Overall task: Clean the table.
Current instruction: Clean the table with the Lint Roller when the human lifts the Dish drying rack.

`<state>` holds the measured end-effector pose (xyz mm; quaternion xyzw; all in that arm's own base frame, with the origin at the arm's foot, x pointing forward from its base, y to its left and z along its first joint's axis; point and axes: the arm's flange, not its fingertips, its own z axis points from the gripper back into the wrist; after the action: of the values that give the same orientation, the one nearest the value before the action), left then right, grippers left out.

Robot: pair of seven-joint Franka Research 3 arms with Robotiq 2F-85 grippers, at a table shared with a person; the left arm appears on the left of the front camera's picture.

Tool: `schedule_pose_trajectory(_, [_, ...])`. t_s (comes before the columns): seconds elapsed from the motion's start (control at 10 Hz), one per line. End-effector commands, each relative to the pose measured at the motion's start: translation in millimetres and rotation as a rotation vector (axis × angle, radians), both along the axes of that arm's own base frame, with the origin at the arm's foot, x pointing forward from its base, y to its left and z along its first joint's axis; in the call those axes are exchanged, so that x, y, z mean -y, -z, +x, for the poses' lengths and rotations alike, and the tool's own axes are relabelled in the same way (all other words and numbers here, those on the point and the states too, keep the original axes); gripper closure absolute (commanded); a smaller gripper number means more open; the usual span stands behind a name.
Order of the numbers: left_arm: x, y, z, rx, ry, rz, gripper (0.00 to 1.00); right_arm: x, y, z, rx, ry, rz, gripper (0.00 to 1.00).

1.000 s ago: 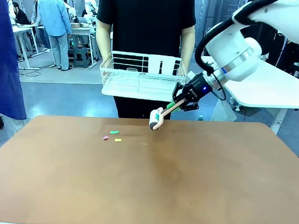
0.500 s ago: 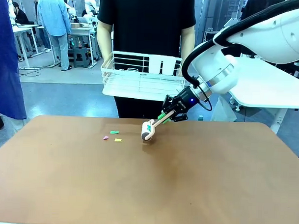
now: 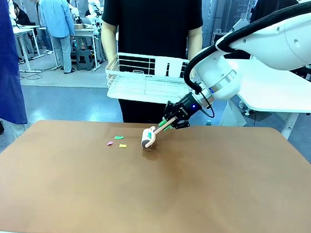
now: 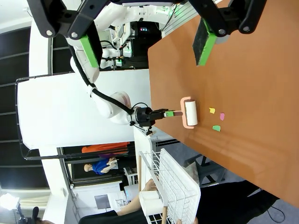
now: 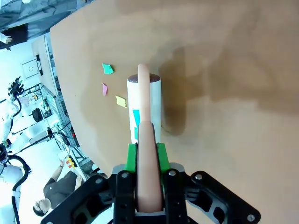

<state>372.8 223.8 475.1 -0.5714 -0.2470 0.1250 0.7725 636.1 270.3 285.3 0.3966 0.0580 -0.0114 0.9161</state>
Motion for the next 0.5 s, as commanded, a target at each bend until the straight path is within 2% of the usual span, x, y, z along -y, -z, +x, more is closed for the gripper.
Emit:
schedule_pose_trajectory(0.0, [-1.7,-2.2,-1.5,0.006,-0.005,0.0,0.0,-16.9,14.2,-7.2,0.011,0.002,-0.006,0.79])
schedule_pose_trajectory(0.2, [-1.7,-2.2,-1.5,0.006,-0.005,0.0,0.0,-40.1,41.4,-17.8,-0.001,-0.011,-0.029,0.79])
schedule_pose_trajectory(0.4, [-1.7,-2.2,-1.5,0.006,-0.005,0.0,0.0,-68.1,49.5,-20.6,0.021,0.018,-0.017,0.79])
